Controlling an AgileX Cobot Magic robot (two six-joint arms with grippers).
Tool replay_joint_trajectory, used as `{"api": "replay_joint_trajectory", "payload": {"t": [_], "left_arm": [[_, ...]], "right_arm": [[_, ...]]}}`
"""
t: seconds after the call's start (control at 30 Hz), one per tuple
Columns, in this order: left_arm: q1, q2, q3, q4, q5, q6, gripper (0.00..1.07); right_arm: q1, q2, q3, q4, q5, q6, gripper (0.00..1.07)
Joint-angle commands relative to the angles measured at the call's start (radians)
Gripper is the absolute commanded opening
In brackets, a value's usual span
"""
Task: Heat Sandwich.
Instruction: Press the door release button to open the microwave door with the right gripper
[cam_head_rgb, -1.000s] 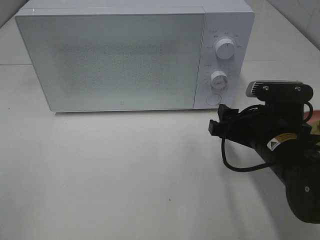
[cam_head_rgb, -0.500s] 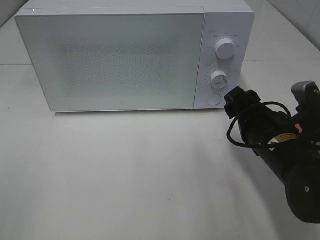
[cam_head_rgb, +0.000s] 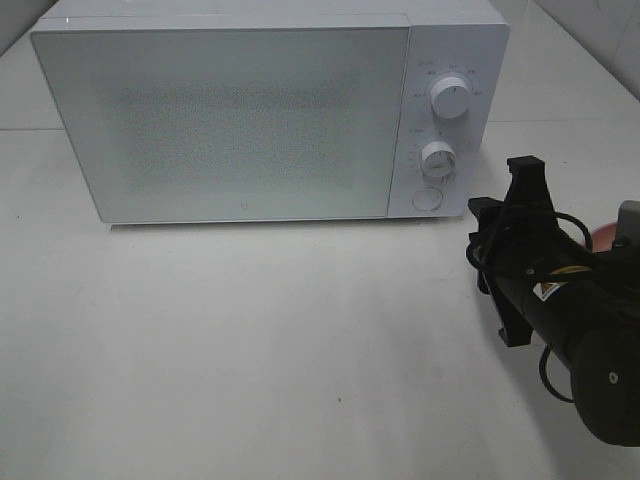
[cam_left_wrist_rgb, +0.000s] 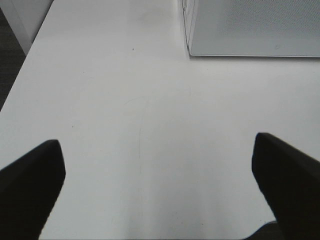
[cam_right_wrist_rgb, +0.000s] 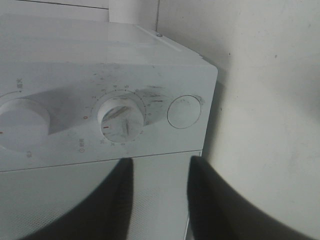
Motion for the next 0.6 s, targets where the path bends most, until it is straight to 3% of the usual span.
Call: {"api": "replay_joint_trajectory", "payload": {"t": [0.03,0.13,0.6], "left_arm": [[0.001,-0.023,0.001,0.003,-0.013,-0.002,0.96],[0.001,-0.023,0.001,0.003,-0.013,-0.002,0.96],[0.001,-0.023,0.001,0.003,-0.013,-0.002,0.96]], "right_arm": [[0.003,-0.002,-0.004,-0.001,-0.06,0.029,0.18],[0.003,-0.002,-0.004,-0.005,-0.054,0.029,0.0],[-0.002,0.001,-0.007,-0.023,0.003,0.037,0.0]]}}
